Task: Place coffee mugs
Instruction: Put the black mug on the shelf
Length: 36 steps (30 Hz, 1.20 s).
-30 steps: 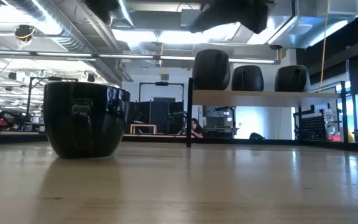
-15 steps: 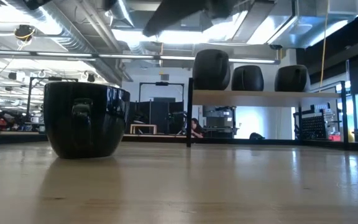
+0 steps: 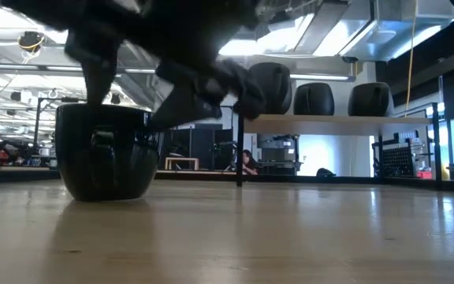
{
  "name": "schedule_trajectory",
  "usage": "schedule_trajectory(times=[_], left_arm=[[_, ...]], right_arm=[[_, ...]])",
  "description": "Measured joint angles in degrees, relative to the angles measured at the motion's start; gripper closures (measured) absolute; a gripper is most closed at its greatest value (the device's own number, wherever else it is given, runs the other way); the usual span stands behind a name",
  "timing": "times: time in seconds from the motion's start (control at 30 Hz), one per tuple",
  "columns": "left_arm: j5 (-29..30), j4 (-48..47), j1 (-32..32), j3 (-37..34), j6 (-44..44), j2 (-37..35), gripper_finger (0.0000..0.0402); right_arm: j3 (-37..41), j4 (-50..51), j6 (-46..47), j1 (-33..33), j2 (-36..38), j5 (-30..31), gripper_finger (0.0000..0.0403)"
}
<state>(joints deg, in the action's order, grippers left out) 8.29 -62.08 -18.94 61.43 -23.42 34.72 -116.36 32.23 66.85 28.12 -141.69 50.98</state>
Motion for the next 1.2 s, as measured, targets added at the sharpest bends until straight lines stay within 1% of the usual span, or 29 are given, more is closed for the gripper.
schedule_trajectory(times=[0.17,0.3,0.43,0.53,0.67,0.8,0.9,1.03,1.1,1.2], left_arm=[[0.0,0.0,0.0,0.0,0.0,0.0,0.0271],[0.0,0.0,0.0,0.0,0.5,0.0,0.0271],[0.0,0.0,0.0,0.0,1.5,0.0,0.0271],[0.0,0.0,0.0,0.0,1.5,0.0,0.0271],[0.0,0.0,0.0,0.0,1.5,0.0,0.0271],[0.0,0.0,0.0,0.0,1.5,0.0,0.0271],[0.0,0.0,0.0,0.0,1.5,0.0,0.0271],[0.0,0.0,0.0,0.0,1.5,0.0,0.0271],[0.0,0.0,0.0,0.0,1.5,0.0,0.0271],[0.0,0.0,0.0,0.0,1.5,0.0,0.0271]], right_arm=[[0.0,-3.0,-0.1,0.0,-1.7,0.1,0.0162],[0.3,-2.9,-1.3,-0.3,-2.0,0.8,0.0162],[0.6,1.0,-1.5,-0.8,-2.0,0.5,0.0162],[0.6,4.5,0.7,-0.8,-2.0,0.5,0.0162],[0.7,4.7,0.7,-0.8,-2.0,0.6,0.0162],[0.9,4.1,0.5,-0.9,-2.0,-1.6,0.0162],[2.9,1.7,0.0,-1.5,-1.9,-2.3,0.0162],[5.5,-6.2,-5.2,-3.3,-1.9,-6.6,0.0162],[6.3,-7.7,-7.7,-3.7,-1.9,-7.0,0.0171],[6.2,-7.7,-9.9,-4.0,-1.9,-6.6,0.0199]])
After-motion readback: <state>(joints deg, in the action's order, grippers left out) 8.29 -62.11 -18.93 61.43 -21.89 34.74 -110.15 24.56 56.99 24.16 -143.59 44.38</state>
